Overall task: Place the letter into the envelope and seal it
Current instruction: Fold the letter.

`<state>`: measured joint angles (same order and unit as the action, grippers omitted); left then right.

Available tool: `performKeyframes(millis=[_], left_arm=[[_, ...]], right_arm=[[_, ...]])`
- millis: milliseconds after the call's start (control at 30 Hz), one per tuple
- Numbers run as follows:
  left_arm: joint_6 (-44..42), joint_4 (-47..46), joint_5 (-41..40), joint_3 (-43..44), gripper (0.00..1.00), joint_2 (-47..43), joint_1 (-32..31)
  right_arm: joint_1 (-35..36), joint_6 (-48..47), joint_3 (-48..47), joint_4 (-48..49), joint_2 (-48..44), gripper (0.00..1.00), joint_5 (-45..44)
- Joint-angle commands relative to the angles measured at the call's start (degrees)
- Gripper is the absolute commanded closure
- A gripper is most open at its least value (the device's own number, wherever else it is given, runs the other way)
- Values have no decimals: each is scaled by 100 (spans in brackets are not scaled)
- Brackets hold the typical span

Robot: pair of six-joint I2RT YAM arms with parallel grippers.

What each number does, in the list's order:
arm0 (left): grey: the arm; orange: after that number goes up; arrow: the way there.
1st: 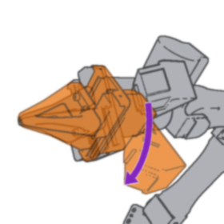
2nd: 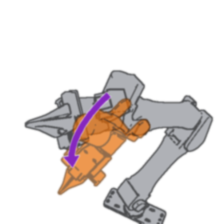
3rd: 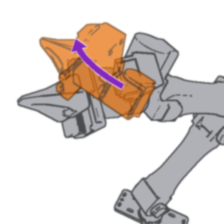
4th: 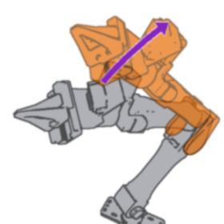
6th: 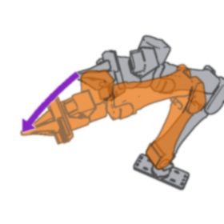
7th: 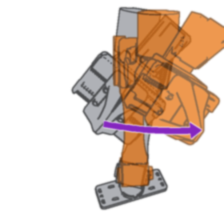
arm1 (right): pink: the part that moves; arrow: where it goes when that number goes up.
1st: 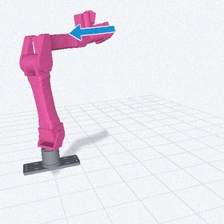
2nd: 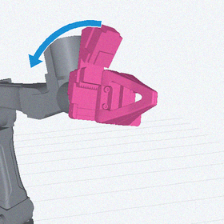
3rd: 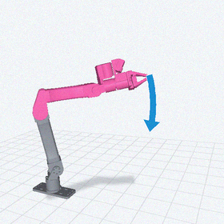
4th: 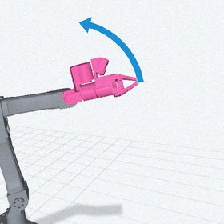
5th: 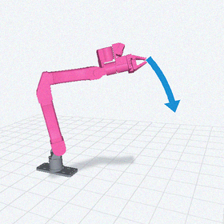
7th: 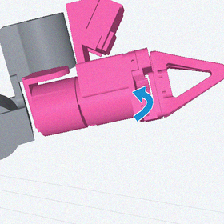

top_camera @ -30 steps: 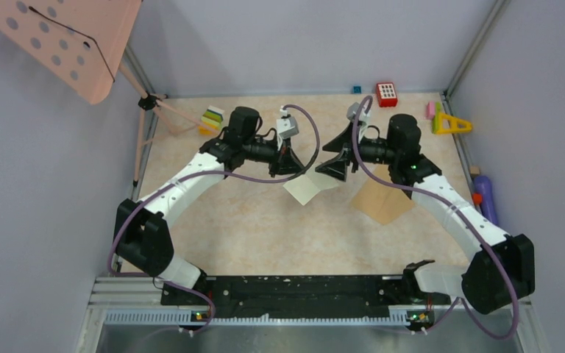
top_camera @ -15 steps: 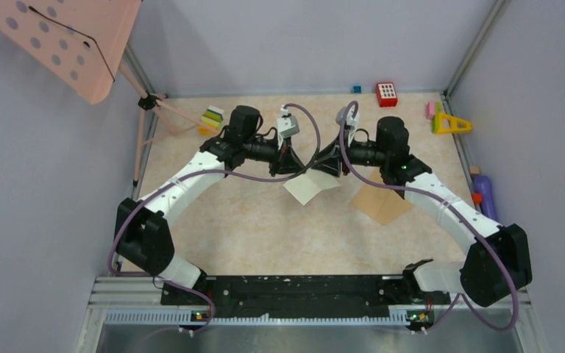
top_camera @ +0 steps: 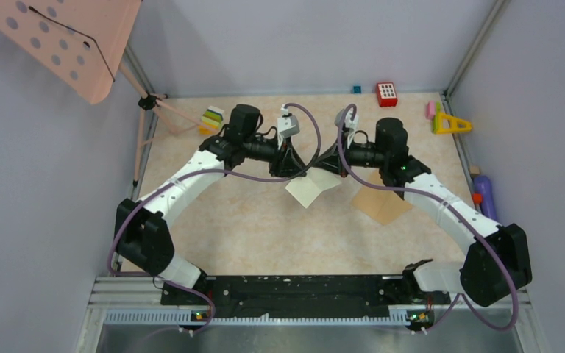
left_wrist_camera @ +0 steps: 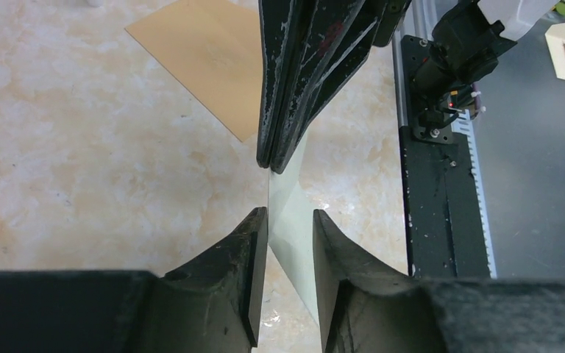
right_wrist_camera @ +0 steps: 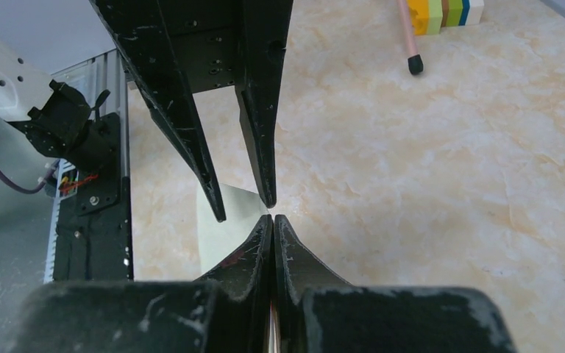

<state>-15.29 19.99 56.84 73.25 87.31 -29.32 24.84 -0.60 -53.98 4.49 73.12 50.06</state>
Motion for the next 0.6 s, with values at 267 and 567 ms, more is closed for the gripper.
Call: performKeyframes(millis=[267, 567], left_arm=[[624, -433, 134, 347, 60, 130, -15], [641, -468, 343, 322, 64, 208, -80]], right_arm=[[56, -97, 155, 145, -332, 100, 346], [57, -37, 179, 205, -351, 100, 365]])
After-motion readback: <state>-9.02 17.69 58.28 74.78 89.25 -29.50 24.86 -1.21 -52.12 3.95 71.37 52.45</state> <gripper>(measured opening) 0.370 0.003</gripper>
